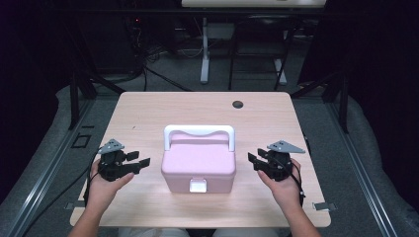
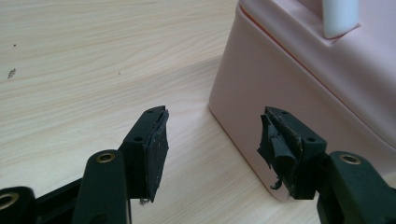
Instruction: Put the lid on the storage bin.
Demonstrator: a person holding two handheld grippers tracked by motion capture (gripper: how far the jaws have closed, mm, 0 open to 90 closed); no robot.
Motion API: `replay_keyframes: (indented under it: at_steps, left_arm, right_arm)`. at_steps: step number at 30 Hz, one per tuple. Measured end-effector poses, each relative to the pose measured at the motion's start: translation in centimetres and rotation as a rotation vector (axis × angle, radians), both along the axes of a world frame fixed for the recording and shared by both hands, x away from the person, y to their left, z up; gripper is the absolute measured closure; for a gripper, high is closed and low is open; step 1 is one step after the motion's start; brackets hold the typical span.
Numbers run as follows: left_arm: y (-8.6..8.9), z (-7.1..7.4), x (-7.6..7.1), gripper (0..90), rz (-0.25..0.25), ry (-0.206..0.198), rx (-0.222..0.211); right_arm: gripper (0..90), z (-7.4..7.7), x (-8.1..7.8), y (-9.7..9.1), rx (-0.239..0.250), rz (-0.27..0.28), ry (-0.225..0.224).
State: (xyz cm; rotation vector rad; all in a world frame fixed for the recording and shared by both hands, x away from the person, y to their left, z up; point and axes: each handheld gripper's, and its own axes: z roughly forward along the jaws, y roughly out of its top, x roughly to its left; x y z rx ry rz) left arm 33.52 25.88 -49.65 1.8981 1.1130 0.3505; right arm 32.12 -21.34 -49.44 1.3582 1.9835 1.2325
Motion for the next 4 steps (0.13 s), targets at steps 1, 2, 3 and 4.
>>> replay_keyframes:
  at_steps: [1, 2, 3, 4]
  left_arm:
    - [-0.02, -0.06, 0.03, 40.9, 0.000, 0.003, 0.000]
    - [-0.04, -0.09, 0.05, 40.9, -0.003, 0.005, 0.002]
    - [-0.09, -0.12, 0.07, 40.9, -0.002, 0.004, 0.005]
    - [-0.13, -0.16, 0.10, 40.8, -0.001, 0.003, 0.006]
  right_arm:
    - [55.3, -0.11, 0.02, 0.03, -0.005, -0.001, 0.004]
    - [54.5, -0.26, 0.06, 0.08, -0.007, 0.001, 0.003]
    - [53.9, -0.39, 0.13, 0.11, -0.014, 0.005, 0.003]
    - [53.4, -0.54, 0.19, 0.13, -0.023, 0.006, 0.002]
